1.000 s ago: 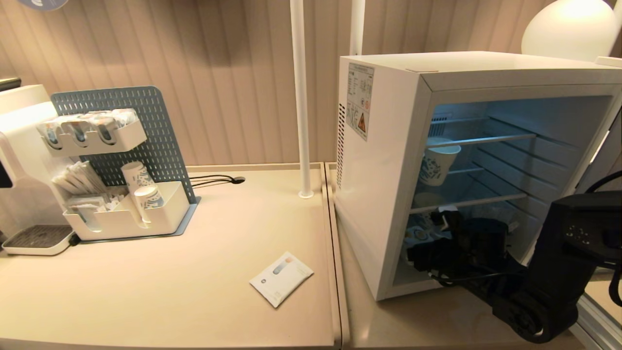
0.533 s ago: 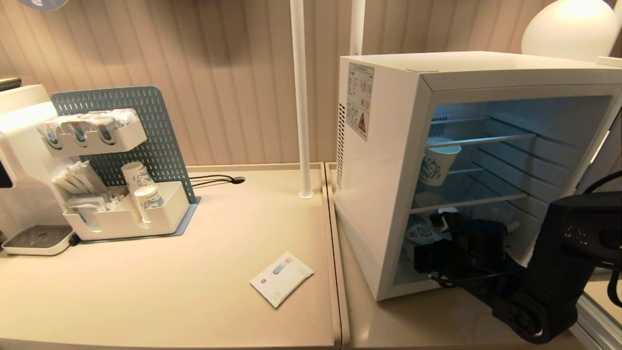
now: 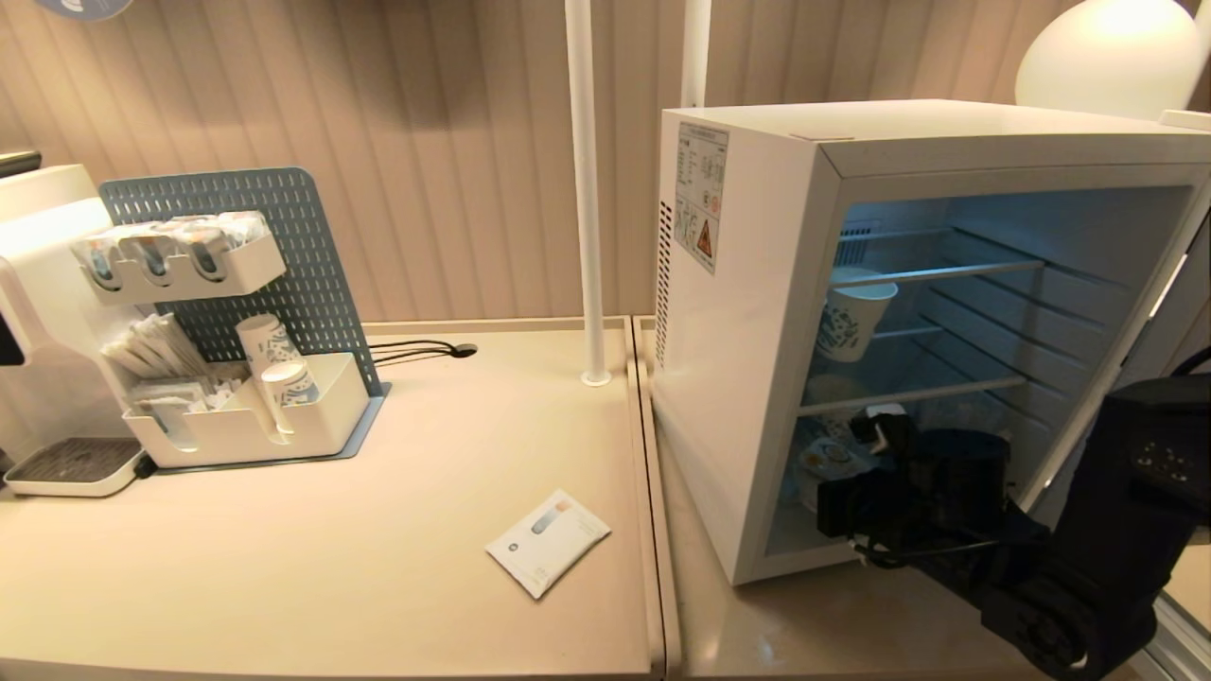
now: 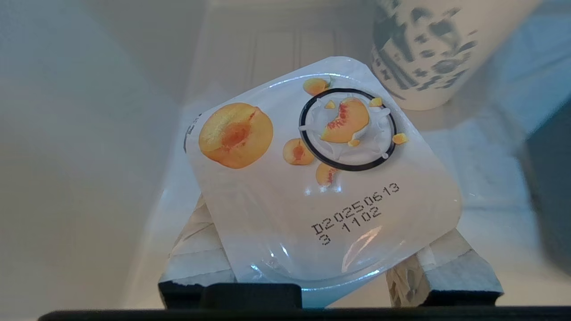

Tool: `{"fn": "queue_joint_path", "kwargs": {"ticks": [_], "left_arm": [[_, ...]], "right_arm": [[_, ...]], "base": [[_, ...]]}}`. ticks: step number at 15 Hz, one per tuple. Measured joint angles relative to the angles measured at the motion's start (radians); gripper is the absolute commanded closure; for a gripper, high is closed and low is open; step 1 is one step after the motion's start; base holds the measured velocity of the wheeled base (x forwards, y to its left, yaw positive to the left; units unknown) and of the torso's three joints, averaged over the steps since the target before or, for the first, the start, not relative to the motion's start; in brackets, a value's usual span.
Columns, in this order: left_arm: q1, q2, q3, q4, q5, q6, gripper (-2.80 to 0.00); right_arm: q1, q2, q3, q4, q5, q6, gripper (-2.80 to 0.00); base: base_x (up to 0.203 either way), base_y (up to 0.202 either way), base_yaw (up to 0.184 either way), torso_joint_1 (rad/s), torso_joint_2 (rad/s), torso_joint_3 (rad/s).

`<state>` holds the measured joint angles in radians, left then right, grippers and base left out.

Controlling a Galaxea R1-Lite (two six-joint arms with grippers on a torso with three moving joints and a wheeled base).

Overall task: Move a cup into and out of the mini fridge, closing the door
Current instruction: Take the yoghurt out of the freezer, then place the yoghurt on the freezer

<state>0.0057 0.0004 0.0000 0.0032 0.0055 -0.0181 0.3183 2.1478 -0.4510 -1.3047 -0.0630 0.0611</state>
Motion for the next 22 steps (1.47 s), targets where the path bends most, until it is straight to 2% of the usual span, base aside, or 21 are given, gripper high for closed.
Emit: {"fn": "queue_joint_path", "kwargs": {"ticks": [5,7,12,14,18,22], "left_arm": [[0.0,0.0,0.0,0.0,0.0,0.0,0.0],[0.0,0.0,0.0,0.0,0.0,0.0,0.0],[0.0,0.0,0.0,0.0,0.0,0.0,0.0],[0.0,0.0,0.0,0.0,0.0,0.0,0.0],[0.0,0.0,0.0,0.0,0.0,-0.001,0.0],[0.0,0.0,0.0,0.0,0.0,-0.001,0.0]], "right_arm": [[0.002,-0.154,0.09,0.008,-0.027,0.002,0.0],[0.002,-0.259,0.113,0.048,-0.093,0.002,0.0],[0.003,-0.56,0.224,0.186,-0.335,0.002,0.0],[0.006,-0.666,0.256,0.216,-0.391,-0.001,0.0],[0.045,-0.887,0.246,0.384,-0.404,-0.004,0.0],[0.089,-1.123,0.152,0.687,-0.404,0.001,0.0]], "base": [[0.0,0.0,0.0,0.0,0.0,0.0],[0.0,0.0,0.0,0.0,0.0,0.0],[0.0,0.0,0.0,0.0,0.0,0.0],[0.0,0.0,0.0,0.0,0.0,0.0],[0.0,0.0,0.0,0.0,0.0,0.0],[0.0,0.0,0.0,0.0,0.0,0.0]]}}
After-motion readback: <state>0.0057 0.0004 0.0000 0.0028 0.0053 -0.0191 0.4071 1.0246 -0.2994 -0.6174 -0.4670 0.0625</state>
